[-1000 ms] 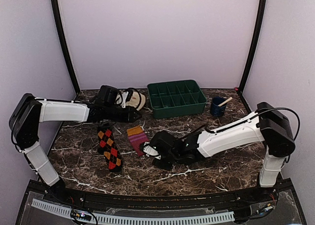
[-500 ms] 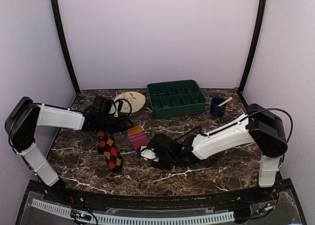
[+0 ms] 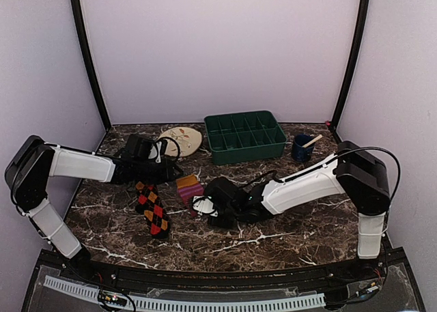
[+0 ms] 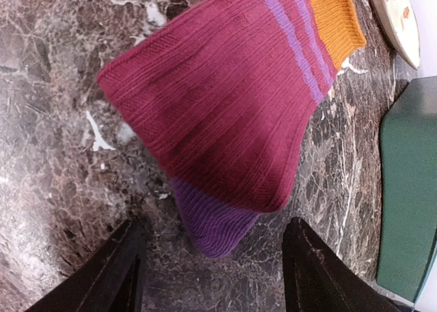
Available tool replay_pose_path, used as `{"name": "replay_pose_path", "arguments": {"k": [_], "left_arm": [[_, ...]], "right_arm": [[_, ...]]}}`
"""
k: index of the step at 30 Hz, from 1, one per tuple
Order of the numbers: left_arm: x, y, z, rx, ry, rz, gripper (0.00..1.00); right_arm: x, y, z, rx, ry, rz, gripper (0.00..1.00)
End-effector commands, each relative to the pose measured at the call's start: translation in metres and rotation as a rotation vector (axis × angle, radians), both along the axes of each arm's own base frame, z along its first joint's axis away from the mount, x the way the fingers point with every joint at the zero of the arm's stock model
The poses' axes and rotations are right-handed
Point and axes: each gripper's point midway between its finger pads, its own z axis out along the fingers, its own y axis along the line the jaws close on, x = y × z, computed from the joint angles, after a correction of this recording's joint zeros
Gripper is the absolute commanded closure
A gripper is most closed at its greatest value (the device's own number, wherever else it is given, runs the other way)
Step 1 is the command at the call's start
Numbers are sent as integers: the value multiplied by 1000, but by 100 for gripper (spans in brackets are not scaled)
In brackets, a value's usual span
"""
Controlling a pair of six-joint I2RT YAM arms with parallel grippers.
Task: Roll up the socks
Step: Pick up the sock from the center of the board.
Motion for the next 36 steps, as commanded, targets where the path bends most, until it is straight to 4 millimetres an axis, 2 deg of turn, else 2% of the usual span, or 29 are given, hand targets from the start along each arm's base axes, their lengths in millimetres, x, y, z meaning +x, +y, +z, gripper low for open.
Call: {"name": "replay_pose_path", "arguments": {"k": [1, 9, 15, 19, 22, 23, 25, 32, 36], "left_arm": [[3, 4, 6, -24, -17, 9, 66], [8, 7, 7, -40, -17, 10, 66], [10, 5, 7, -56, -9, 8, 67], [11, 5, 7, -58, -7, 10, 67], [10, 6, 7, -55, -6, 12, 67], [10, 6, 7, -55, -6, 14, 67], [10, 7, 8, -55, -9, 15, 67], [2, -4, 15, -101, -27, -67, 67], [-5, -16, 19, -140, -33, -143, 67]], "right_arm": [[6, 4, -7, -10, 57, 30, 38], [3, -4, -21, -47, 154, 39, 54], [-2, -9, -37, -86, 237, 48, 73], [-2, -10, -42, -90, 267, 49, 77], [-1, -12, -45, -98, 292, 37, 88], [0, -12, -44, -93, 301, 29, 92], [0, -12, -40, -75, 313, 10, 96], [0, -16, -20, 19, 368, -142, 97], [-15, -20, -8, 82, 452, -244, 96]]}}
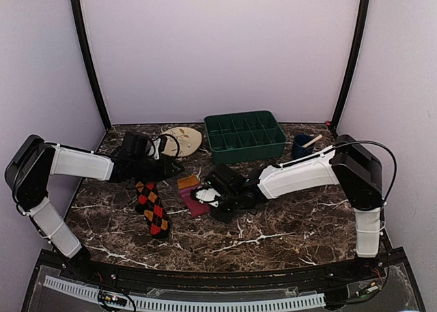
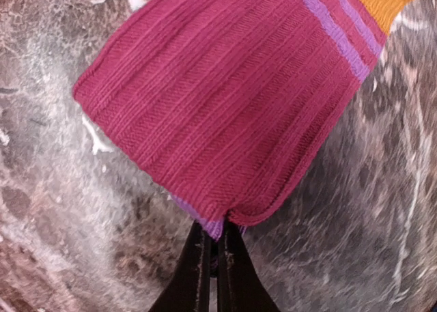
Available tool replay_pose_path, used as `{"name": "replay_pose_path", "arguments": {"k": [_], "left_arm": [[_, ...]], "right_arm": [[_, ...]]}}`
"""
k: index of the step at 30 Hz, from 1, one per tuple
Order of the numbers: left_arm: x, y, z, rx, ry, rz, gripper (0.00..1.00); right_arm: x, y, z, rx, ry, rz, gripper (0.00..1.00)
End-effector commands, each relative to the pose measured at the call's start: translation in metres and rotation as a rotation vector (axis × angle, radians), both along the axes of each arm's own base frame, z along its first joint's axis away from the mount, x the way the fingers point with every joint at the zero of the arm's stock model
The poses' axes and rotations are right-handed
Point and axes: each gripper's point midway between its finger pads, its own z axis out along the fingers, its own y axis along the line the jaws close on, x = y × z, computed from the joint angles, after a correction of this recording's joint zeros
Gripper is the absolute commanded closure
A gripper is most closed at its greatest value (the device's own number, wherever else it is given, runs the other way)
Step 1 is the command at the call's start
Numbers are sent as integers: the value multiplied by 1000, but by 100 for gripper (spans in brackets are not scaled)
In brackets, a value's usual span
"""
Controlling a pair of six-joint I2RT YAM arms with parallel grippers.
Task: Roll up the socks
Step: Pick up the sock from the center of the board, then roll the sock at the center of the board.
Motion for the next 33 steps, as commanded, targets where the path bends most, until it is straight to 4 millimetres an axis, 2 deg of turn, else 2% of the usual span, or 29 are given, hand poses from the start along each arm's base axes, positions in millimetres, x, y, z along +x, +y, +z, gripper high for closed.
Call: {"name": "replay_pose_path", "arguments": {"k": [1, 7, 10, 14, 17, 23, 27, 33], "left_arm": [[-12, -13, 8, -51, -31, -103, 66], [-35, -30, 8, -57, -69, -202, 62], [-54, -35, 2, -62, -72, -241, 62], [-82, -35, 2, -66, -117, -267, 60], [-109, -36, 8, -67, -178, -304, 55], [-149, -35, 14, -20, -288, -361, 43], [-160, -35, 6, 65, -333, -375, 42], [-160, -35, -6, 193, -391, -381, 41]], "right_arm": [[-24, -19, 8, 25, 159, -172, 96], [-42, -17, 15, 140, 312, -358, 96], [-49, -11, 17, 190, 377, -398, 96], [-51, -3, 18, 196, 414, -397, 96], [-50, 2, 20, 182, 423, -390, 96], [-48, 8, 26, 166, 460, -367, 96], [-48, 7, 27, 160, 487, -361, 96], [-52, 5, 27, 150, 514, -353, 96]]}}
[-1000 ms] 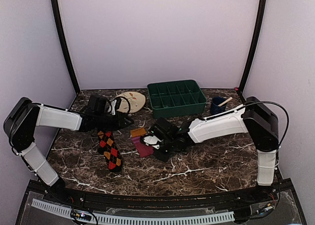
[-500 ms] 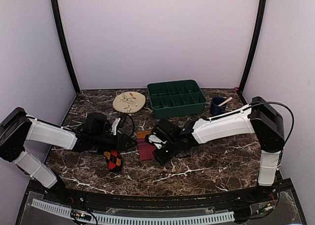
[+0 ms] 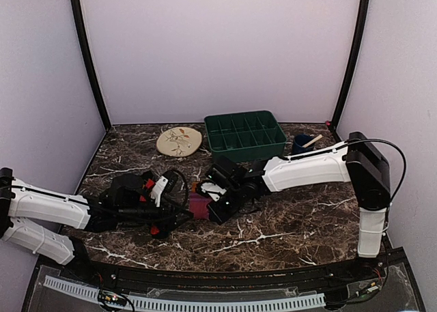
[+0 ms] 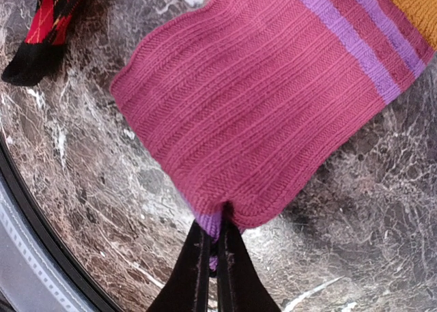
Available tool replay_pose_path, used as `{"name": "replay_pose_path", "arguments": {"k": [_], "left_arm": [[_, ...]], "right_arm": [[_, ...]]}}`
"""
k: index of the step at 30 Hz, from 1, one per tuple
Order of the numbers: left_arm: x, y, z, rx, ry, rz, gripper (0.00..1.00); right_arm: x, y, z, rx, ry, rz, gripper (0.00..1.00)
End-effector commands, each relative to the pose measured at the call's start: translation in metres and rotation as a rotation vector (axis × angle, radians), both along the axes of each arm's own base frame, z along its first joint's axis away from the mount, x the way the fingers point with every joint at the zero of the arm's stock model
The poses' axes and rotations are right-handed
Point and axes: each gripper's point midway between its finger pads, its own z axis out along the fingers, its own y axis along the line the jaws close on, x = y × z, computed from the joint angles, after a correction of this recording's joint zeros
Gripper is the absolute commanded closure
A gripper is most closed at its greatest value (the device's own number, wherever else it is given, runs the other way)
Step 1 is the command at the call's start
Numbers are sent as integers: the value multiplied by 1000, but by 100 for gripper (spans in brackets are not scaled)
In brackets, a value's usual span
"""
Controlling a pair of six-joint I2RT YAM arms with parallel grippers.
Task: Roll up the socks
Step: Roll the sock at the center of the board.
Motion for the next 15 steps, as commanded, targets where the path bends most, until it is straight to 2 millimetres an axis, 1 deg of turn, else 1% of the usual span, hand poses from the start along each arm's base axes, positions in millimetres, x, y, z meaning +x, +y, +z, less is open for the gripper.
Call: {"name": "replay_pose_path", "arguments": {"k": [1, 3, 11, 15], "left_arm": [[6, 7, -13, 129, -106, 30, 42], [8, 4, -16, 178, -142, 28, 42], [-1, -21, -32, 377, -289, -61, 44], [4, -26, -37, 461, -355, -53, 45]], "right_arm": [[-3, 1, 0, -2, 36, 15, 96], [-3, -1, 0, -6, 43, 17, 95], [0, -2, 4, 6, 71, 27, 96], [2, -2, 5, 5, 82, 34, 96]]}}
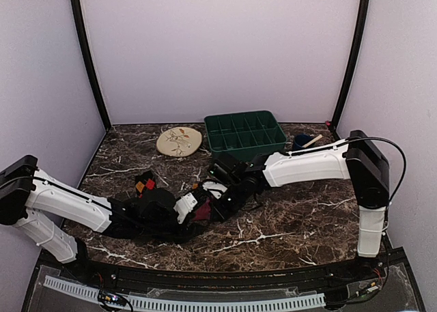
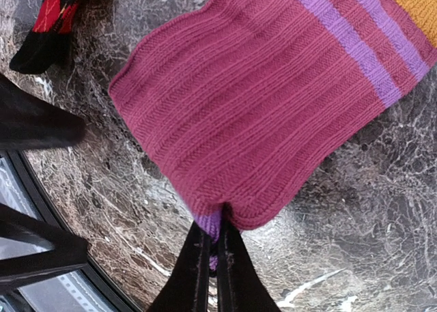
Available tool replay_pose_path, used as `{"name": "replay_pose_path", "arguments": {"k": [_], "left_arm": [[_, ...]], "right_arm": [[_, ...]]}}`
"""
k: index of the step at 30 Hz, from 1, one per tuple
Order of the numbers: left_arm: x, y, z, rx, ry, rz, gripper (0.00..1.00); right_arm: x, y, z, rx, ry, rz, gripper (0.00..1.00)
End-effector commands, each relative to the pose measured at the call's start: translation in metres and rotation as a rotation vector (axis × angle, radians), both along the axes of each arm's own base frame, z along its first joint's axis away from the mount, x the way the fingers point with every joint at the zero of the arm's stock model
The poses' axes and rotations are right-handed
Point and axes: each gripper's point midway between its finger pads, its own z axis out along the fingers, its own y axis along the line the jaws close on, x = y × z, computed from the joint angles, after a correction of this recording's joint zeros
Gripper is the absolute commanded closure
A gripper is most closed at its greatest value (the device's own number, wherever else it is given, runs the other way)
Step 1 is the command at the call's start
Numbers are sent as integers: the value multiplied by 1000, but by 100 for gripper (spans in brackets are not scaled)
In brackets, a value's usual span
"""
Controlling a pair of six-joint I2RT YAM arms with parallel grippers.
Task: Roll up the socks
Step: Roll the sock at the center of the board.
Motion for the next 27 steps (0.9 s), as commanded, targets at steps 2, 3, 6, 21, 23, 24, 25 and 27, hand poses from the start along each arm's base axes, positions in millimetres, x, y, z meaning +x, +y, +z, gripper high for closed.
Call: {"name": "replay_pose_path", "arguments": {"k": [2, 3, 6, 21, 23, 24, 25, 27], "left_arm": [[15, 3, -2, 153, -152, 30, 45], [17, 4, -3, 170, -170, 37, 45], [24, 7, -3, 214, -218, 65, 46], [20, -2, -9, 257, -228, -16, 51], [19, -2, -12, 268, -223, -19, 51], [19, -1, -13, 276, -221, -18, 51], [19, -1, -15, 288, -220, -17, 51], [20, 0, -18, 302, -216, -11, 51]], "right_arm": [[4, 4, 4, 13, 20, 15, 96], [3, 3, 5, 13, 24, 17, 96], [2, 2, 5, 12, 33, 21, 96], [0, 4, 9, 20, 48, 37, 96], [0, 4, 10, 19, 47, 39, 96], [0, 4, 11, 18, 48, 40, 96], [0, 3, 11, 16, 48, 40, 96], [0, 3, 11, 14, 49, 41, 96]]}}
